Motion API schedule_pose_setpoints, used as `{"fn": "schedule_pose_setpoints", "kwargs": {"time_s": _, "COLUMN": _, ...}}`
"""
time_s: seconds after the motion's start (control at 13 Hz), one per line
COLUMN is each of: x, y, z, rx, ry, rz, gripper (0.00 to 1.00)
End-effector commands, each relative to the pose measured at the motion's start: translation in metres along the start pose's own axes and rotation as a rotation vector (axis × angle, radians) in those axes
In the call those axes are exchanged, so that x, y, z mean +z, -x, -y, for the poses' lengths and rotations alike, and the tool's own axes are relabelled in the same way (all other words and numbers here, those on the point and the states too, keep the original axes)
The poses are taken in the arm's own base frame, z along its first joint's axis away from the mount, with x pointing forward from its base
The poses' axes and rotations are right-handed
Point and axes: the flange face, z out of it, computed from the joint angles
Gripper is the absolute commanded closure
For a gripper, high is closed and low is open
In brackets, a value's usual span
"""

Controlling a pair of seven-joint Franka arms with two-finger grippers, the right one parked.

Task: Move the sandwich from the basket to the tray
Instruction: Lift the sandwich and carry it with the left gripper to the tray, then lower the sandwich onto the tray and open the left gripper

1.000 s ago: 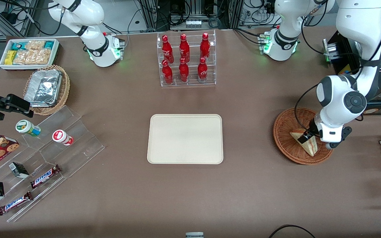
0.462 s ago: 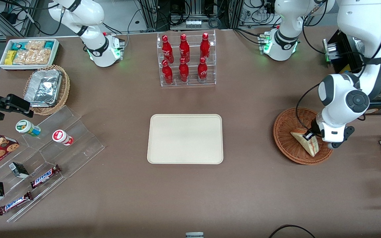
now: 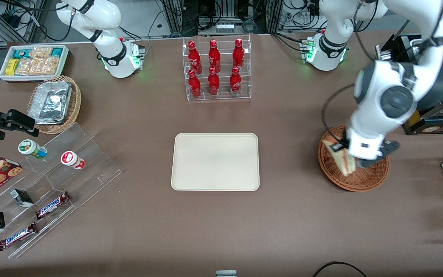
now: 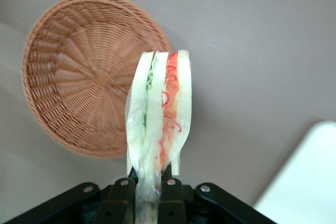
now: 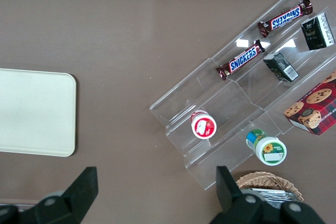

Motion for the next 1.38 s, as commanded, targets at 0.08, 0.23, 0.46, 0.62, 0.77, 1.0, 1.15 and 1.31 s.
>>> {"fn": "schedule_pose_setpoints", "kwargs": {"time_s": 0.08, "x": -0.031, "y": 0.053, "z": -0.069, "rx": 0.104, "ry": 0.073, "rz": 0.006, "gripper": 1.00}}
{"fn": "schedule_pose_setpoints", "kwargs": {"time_s": 0.23, "x": -0.024, "y": 0.088, "z": -0.119, "rx": 0.181, "ry": 0.130, "rz": -0.016, "gripper": 1.00}}
{"fn": "schedule_pose_setpoints", "kwargs": {"time_s": 0.46, "x": 0.007, "y": 0.136, "z": -0.178, "rx": 0.274, "ry": 0.160, "rz": -0.042, "gripper": 1.00}}
{"fn": "schedule_pose_setpoints", "kwargs": {"time_s": 0.62, "x": 0.042, "y": 0.170, "z": -0.215, "rx": 0.333, "ry": 0.181, "rz": -0.064, "gripper": 1.00}}
{"fn": "schedule_pose_setpoints", "kwargs": {"time_s": 0.77, "x": 0.069, "y": 0.181, "z": -0.235, "rx": 0.311, "ry": 0.208, "rz": -0.089, "gripper": 1.00}}
{"fn": "schedule_pose_setpoints", "kwargs": {"time_s": 1.0, "x": 0.104, "y": 0.194, "z": -0.249, "rx": 0.354, "ry": 0.184, "rz": -0.111, "gripper": 1.00}}
{"fn": "schedule_pose_setpoints", "kwargs": {"time_s": 1.15, "x": 0.126, "y": 0.199, "z": -0.257, "rx": 0.370, "ry": 0.188, "rz": -0.124, "gripper": 1.00}}
{"fn": "schedule_pose_setpoints", "kwargs": {"time_s": 1.31, "x": 0.142, "y": 0.209, "z": -0.263, "rx": 0.386, "ry": 0.184, "rz": -0.123, "gripper": 1.00}}
